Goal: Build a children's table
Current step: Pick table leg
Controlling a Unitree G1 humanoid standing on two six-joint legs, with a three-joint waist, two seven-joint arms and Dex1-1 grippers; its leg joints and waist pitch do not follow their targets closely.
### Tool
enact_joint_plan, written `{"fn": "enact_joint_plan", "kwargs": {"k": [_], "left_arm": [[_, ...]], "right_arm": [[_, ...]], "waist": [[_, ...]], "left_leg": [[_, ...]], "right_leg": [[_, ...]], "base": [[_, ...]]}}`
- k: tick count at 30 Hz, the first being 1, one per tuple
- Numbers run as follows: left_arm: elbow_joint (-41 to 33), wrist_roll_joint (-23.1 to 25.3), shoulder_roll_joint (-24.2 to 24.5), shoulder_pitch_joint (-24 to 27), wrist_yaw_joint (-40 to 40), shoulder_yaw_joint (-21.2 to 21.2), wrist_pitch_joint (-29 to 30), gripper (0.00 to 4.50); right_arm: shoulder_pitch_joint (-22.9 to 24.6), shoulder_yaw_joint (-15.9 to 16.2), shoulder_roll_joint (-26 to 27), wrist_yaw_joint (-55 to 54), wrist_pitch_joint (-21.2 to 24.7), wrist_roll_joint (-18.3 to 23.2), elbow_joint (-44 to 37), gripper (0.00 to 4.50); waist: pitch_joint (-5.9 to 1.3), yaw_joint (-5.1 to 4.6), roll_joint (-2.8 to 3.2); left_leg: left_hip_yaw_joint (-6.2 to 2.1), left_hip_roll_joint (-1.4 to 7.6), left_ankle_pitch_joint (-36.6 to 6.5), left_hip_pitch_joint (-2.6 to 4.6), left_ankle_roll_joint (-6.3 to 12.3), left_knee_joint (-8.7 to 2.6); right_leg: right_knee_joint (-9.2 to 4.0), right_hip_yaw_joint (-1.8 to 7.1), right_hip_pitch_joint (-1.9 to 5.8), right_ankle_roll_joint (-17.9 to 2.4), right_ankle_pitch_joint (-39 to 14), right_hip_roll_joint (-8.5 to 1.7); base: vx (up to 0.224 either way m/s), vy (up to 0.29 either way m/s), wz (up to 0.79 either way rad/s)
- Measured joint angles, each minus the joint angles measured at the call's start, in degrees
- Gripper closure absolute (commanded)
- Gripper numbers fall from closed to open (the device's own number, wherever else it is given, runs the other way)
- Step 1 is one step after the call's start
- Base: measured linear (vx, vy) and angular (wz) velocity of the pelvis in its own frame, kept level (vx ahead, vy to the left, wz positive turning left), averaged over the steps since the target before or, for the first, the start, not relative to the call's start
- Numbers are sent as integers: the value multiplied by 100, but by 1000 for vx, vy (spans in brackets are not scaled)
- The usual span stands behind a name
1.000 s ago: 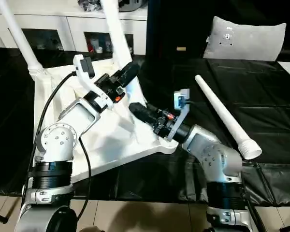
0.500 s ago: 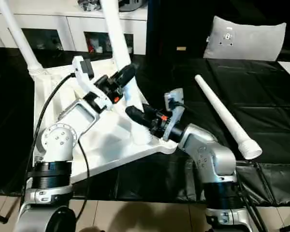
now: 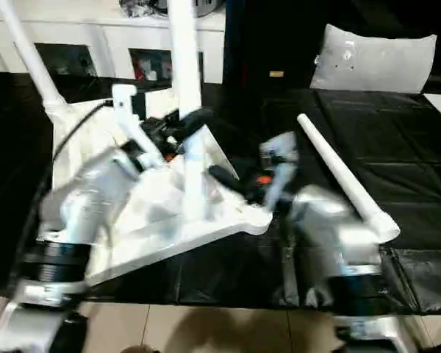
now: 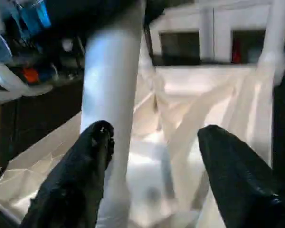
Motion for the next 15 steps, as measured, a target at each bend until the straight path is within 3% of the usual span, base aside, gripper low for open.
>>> {"fn": "enact_joint_plan", "kwargs": {"k": [3,6,15], "left_arm": [[0,-68,33,-28,-262,-122,70,270],[-26,-346,327,-167,-900,-227,304,270],[-426,-807,375,-261,-1785,-415,555,270]], "right_arm": [[-19,77,-178,241,120,0,7,99],[-55,223,-848,1253,702,416,43,96],[-56,614,-935,2193,611,559,41,95]], "waist": [[0,12,0],[0,46,0],[0,65,0]], "left_leg": [[0,-1,-1,2,3,6],[-1,0,-1,3,21,17],[3,4,9,2,37,32]], "right_leg": [[0,0,0,-3,2,0],[4,0,0,-3,2,0],[25,1,0,-6,4,-1]], "base": [[0,0,0],[0,0,0],[0,0,0]]}}
